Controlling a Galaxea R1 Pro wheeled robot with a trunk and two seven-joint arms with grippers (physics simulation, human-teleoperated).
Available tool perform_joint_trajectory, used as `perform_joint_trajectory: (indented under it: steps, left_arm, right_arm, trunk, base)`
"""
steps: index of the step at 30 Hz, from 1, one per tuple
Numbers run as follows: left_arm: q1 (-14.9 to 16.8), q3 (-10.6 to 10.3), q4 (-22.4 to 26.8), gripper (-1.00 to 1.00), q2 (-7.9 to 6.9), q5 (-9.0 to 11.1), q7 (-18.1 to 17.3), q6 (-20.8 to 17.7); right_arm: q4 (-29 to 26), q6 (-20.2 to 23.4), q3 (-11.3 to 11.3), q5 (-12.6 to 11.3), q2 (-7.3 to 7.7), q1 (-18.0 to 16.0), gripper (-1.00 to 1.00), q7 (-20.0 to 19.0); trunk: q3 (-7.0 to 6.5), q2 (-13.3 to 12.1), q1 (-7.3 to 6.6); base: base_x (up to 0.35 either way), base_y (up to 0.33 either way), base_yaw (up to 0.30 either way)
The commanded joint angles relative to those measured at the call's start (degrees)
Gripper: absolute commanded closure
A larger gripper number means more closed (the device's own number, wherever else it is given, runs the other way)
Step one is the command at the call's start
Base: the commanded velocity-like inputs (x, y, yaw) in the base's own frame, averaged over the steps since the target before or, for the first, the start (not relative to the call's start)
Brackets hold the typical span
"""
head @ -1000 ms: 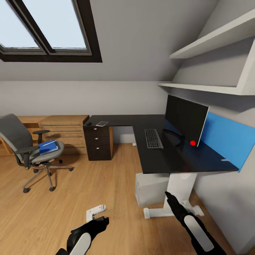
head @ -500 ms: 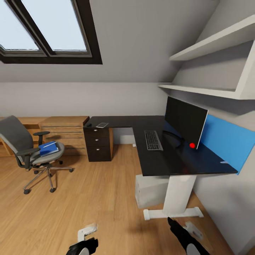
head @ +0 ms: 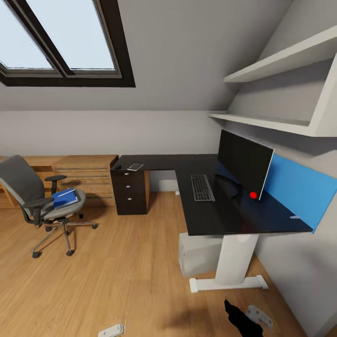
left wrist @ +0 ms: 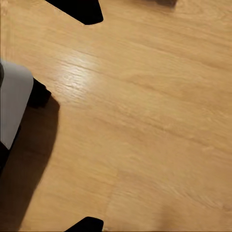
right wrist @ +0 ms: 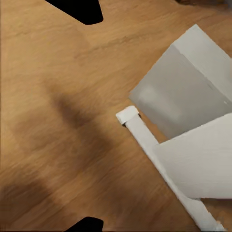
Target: In the bedroom, organize the workspace by keeping the computer under the desk, ensuring the monitor is on the desk, placing the keyboard on the desk next to the monitor, placing the mouse on the desk next to the keyboard, moving the folder from the swivel chair onto the desk next to the mouse, stacking the notebook on top of the folder with the pen on top of the notebook, and positioning the swivel chair next to the desk.
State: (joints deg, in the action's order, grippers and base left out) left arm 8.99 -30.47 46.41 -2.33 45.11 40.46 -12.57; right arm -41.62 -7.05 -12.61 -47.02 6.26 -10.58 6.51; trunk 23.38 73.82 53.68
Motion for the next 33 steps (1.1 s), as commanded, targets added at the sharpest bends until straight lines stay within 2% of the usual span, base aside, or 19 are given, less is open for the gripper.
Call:
perform_joint_trajectory:
  steps: [1, 4, 5, 6, 8, 10, 11, 13, 22, 26, 27, 33]
  left_arm:
    - [0.1, -0.5, -1.1, -1.00, 0.02, -0.4, 0.4, -0.2]
    - [0.1, -0.5, -1.7, -1.00, 0.08, -2.2, 0.4, -0.1]
    - [0.1, -0.5, -2.5, -1.00, 0.19, -3.5, -0.5, -0.1]
    - [0.1, -0.5, -3.0, -1.00, 0.32, -3.6, -0.7, 0.0]
    - [0.1, -0.5, -3.1, -1.00, 0.35, -3.7, -0.8, 0.0]
    - [0.1, -0.5, -3.1, -1.00, 0.37, -3.7, -0.8, 0.0]
    - [0.1, -0.5, -3.2, -1.00, 0.40, -3.8, -0.8, 0.0]
    - [0.1, -0.5, -3.2, -1.00, 0.40, -3.8, -0.8, 0.0]
    - [0.1, -0.5, -3.3, -1.00, 0.39, -3.6, -0.8, 0.0]
    - [0.1, -0.5, -3.5, -1.00, 0.39, -3.6, -0.8, 0.0]
    - [0.1, -0.4, -4.0, -1.00, 0.40, -3.6, -0.8, 0.0]
    - [0.1, -0.2, -5.1, -1.00, 0.33, -3.6, -0.8, 1.3]
  right_arm:
    - [3.1, -3.6, -1.2, 2.7, 0.01, -0.1, -1.00, -3.1]
    - [6.1, -5.2, -1.4, 4.5, -0.11, -0.1, -1.00, -6.0]
    - [7.8, -6.4, -1.5, 5.3, -0.14, -0.1, -1.00, -7.3]
    - [12.6, -6.5, -1.7, 5.3, -0.21, -0.1, -1.00, -7.5]
    - [15.3, -6.6, -1.8, 5.3, -0.41, -0.1, -1.00, -7.5]
    - [19.7, -6.6, -1.9, 5.4, -1.69, -0.1, -1.00, -7.6]
    - [24.6, -6.8, -1.9, 5.4, -3.66, -0.1, -1.00, -7.6]
    - [29.5, -7.0, -2.0, 5.4, -5.07, -0.1, -1.00, -7.6]
    - [35.3, -7.1, -1.9, 5.3, -6.20, -0.1, -1.00, -7.5]
    - [35.7, -7.2, -1.9, 5.3, -6.25, -0.1, -1.00, -7.5]
    - [36.8, -9.3, -1.8, 5.3, -5.85, -0.1, -1.00, -7.3]
    - [38.6, -9.5, -1.8, 5.3, -5.87, -0.1, -1.00, -7.3]
  trunk:
    - [-0.13, -0.4, -0.23]
    - [-0.66, -1.6, -0.89]
    - [-0.84, -2.0, -1.10]
    - [-1.02, -2.4, -1.32]
    - [-1.38, -3.2, -1.76]
    - [-1.74, -4.0, -2.20]
    - [-1.92, -4.4, -2.42]
    - [-2.28, -5.2, -2.86]
    - [-3.90, -8.8, -4.84]
    - [-4.61, -10.4, -5.72]
    - [-4.79, -10.8, -5.94]
    - [-5.87, -13.2, -7.25]
  base:
    - [0.000, 0.000, 0.000]
    - [0.000, 0.000, 0.000]
    - [0.000, 0.000, 0.000]
    - [0.000, 0.000, 0.000]
    - [0.000, 0.000, 0.000]
    - [0.000, 0.000, 0.000]
    - [0.000, 0.000, 0.000]
    - [0.000, 0.000, 0.000]
    - [0.000, 0.000, 0.000]
    - [0.000, 0.000, 0.000]
    - [0.000, 0.000, 0.000]
    - [0.000, 0.000, 0.000]
